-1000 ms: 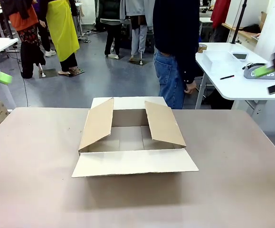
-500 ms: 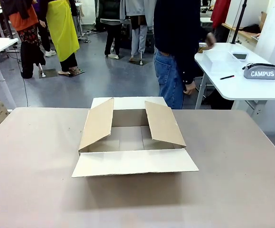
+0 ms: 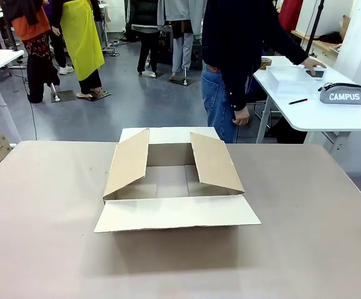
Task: Pack the gift set into the box.
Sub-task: Place both hands on the side flaps of the Package Box and spread them outward.
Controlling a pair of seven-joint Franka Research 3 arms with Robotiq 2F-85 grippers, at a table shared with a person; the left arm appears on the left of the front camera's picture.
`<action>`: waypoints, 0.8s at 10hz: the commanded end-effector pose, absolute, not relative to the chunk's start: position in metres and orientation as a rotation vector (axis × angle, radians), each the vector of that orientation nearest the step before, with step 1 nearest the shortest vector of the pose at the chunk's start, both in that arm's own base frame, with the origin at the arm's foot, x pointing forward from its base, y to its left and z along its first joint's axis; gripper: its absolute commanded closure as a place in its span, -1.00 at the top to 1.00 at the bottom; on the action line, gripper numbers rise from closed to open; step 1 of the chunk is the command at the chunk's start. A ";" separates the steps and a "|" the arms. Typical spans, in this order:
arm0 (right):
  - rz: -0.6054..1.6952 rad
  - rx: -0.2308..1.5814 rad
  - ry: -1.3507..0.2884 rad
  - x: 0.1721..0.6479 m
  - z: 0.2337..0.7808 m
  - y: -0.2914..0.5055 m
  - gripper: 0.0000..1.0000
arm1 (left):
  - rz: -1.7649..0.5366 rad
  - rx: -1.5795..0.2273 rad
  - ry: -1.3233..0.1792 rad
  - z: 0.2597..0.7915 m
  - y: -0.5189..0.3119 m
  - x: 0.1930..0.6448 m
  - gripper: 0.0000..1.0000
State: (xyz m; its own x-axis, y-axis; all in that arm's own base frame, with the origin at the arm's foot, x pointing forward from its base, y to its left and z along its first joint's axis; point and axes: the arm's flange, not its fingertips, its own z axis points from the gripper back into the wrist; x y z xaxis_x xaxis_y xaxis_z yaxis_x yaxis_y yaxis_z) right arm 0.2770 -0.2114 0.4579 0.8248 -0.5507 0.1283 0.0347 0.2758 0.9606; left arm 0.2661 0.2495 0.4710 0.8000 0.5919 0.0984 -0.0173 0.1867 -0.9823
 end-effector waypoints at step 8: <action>0.043 0.630 -0.307 0.382 0.515 0.054 1.00 | 0.010 -0.890 -0.140 0.534 0.015 0.332 1.00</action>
